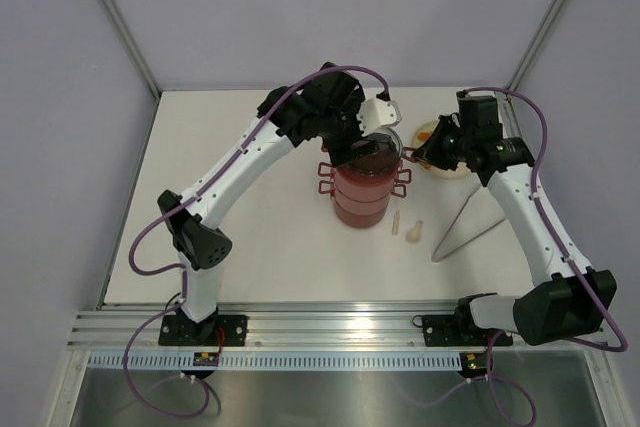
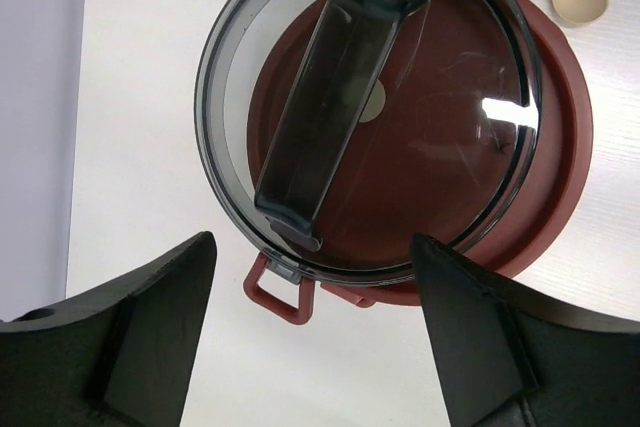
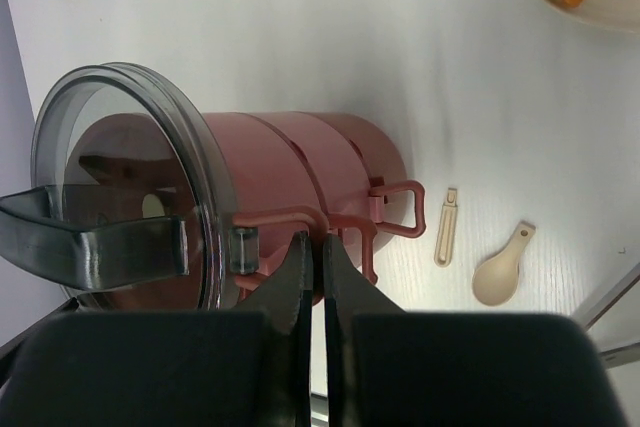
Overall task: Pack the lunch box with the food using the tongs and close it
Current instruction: Place the box lid in the packing box.
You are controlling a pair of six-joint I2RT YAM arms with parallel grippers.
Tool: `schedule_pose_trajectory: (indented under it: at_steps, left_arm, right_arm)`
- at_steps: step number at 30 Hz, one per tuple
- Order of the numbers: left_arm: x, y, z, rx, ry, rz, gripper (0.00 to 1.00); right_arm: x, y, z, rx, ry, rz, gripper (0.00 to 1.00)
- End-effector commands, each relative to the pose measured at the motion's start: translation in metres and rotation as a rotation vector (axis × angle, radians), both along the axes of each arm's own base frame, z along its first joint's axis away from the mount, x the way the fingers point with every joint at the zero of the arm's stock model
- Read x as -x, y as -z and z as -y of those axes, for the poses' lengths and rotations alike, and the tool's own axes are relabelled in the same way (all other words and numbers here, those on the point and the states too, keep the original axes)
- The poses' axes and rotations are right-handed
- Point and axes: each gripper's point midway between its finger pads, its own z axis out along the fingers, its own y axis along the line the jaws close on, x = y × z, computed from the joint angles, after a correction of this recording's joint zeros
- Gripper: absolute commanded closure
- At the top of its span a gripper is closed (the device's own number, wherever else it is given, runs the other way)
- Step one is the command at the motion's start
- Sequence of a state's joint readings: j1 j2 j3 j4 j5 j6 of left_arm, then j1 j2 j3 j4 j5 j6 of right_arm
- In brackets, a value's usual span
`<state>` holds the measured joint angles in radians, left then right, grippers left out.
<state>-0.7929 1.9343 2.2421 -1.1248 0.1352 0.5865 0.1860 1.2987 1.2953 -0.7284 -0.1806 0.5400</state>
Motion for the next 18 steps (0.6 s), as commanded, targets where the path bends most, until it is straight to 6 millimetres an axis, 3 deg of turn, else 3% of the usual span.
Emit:
schedule_pose_trajectory:
  at_steps: [1, 8, 18]
  left_arm:
    - [0.01, -0.029, -0.001, 0.069, 0.011, 0.038, 0.15]
    - [0.014, -0.044, -0.003, 0.117, 0.009, 0.065, 0.14]
    - [0.022, -0.064, -0.008, 0.185, -0.005, 0.091, 0.08]
  right_arm:
    - [-0.005, -0.006, -0.004, 0.007, -0.063, 0.041, 1.0]
    - [0.0, -0.007, -0.018, -0.011, -0.188, 0.047, 1.0]
    - [-0.003, -0.005, -0.008, 0.063, -0.178, 0.029, 1.0]
